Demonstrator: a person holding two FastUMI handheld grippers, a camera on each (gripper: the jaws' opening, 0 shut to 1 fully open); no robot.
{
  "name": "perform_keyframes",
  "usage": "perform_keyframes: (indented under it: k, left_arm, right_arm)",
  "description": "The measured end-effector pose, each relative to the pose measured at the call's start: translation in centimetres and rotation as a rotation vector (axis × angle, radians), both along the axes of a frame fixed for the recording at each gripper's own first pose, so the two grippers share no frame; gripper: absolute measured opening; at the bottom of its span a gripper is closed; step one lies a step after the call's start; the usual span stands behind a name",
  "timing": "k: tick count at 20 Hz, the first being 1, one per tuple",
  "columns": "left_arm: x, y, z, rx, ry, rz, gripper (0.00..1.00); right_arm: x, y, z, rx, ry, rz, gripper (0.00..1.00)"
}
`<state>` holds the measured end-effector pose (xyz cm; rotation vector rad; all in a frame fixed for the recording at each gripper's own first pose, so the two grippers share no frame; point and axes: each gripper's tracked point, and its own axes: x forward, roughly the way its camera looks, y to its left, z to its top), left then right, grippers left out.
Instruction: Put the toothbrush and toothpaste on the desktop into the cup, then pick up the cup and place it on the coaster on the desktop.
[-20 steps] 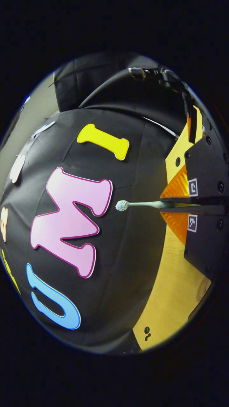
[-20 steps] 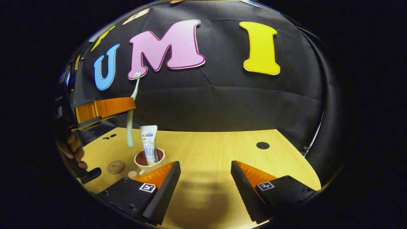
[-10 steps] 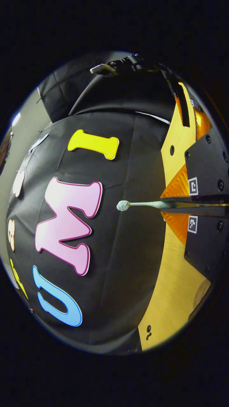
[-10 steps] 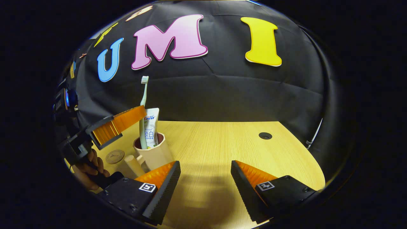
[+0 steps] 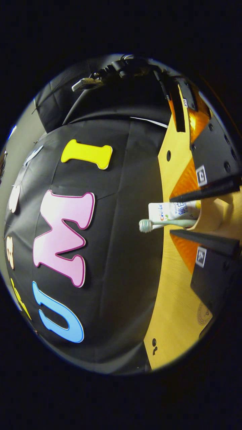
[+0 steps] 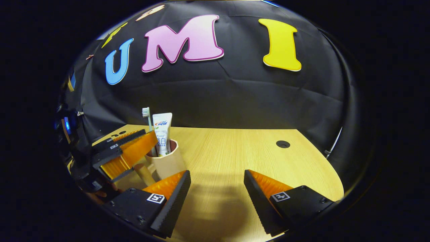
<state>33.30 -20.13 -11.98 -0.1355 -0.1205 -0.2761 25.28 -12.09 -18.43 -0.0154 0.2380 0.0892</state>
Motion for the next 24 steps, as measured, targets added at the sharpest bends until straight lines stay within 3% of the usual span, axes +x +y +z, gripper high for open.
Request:
perform_keyframes:
  k: [2,3,4,8,12,15,24]
  left_arm:
    - [-1.7,1.3,-0.3,-0.015,0.034,0.004,0.82]
    - [-3.0,2.1,-0.4,-0.017,0.051,0.007,0.86]
    - [-4.2,2.9,-0.7,-0.012,0.070,0.011,0.98]
    - [-9.7,7.3,-2.1,0.018,0.153,0.084,0.98]
    - [-14.4,10.9,-2.6,-0.029,0.258,0.153,0.97]
    - [-17.2,13.4,-3.1,-0.036,0.309,0.209,0.98]
    - [-21.2,17.0,-3.6,-0.106,0.397,0.284,0.98]
  right_arm:
    - [0.2,0.7,0.2,0.004,0.012,0.009,0.98]
    - [0.4,1.1,0.6,0.011,0.022,0.019,0.98]
    - [0.5,1.5,0.9,0.019,0.030,0.027,0.98]
    - [1.3,3.4,3.3,0.046,0.045,0.052,0.98]
    - [1.8,5.8,4.2,0.103,0.132,0.064,0.97]
    - [2.0,6.2,3.7,0.068,0.247,0.025,0.97]
    - [1.2,9.6,1.5,0.095,0.604,0.038,0.98]
